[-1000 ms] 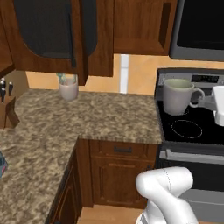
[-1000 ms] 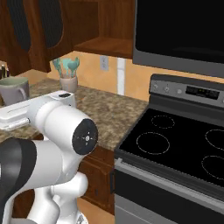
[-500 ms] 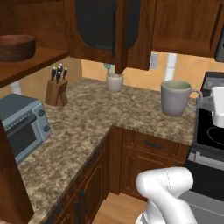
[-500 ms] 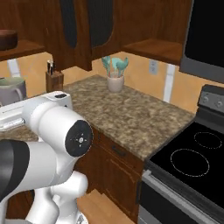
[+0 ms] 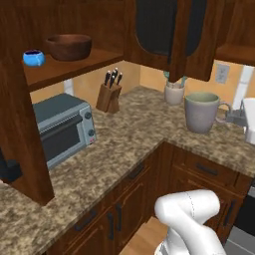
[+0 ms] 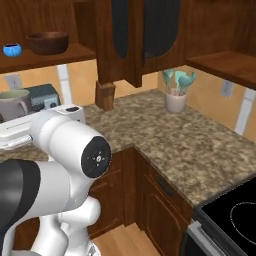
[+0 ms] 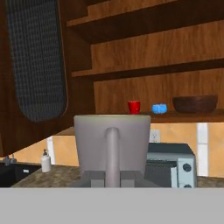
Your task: Gather all objects into one cabinet and sort the glasses and bowls to opposite sides.
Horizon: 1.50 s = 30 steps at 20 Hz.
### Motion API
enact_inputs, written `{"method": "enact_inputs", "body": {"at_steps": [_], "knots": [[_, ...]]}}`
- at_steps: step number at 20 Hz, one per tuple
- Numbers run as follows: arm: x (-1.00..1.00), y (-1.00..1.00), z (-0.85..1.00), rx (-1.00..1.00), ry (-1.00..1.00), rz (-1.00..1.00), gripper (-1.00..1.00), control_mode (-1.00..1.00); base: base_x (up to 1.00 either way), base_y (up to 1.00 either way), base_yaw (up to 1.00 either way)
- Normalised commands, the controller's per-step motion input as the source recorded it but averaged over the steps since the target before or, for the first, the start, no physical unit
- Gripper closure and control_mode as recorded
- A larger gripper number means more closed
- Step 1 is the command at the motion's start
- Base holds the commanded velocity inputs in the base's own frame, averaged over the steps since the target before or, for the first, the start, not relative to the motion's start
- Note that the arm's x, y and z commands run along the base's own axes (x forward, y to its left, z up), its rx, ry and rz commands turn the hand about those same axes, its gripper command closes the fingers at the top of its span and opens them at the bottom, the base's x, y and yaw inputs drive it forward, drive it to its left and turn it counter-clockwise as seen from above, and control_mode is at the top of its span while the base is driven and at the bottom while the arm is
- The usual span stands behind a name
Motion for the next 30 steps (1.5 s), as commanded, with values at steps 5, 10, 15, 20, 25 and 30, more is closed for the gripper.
{"method": "enact_inputs", "body": {"at_steps": [5, 10, 15, 20, 25, 30], "knots": [[0.0, 0.0, 0.0, 0.0, 0.0, 0.0, 1.0, 1.0, 0.2, 0.55, 0.03], [0.0, 0.0, 0.0, 0.0, 0.0, 0.0, 1.0, 1.0, 0.0, 0.23, 0.38], [0.0, 0.0, 0.0, 0.0, 0.0, 0.0, 1.0, 1.0, 0.21, 0.44, 0.25], [0.0, 0.0, 0.0, 0.0, 0.0, 0.0, 1.0, 1.0, 0.27, 0.89, 0.01], [0.0, 0.0, 0.0, 0.0, 0.0, 0.0, 1.0, 1.0, 0.63, 0.65, -0.04], [0.0, 0.0, 0.0, 0.0, 0.0, 0.0, 1.0, 1.0, 0.8, 0.92, -0.05]]}}
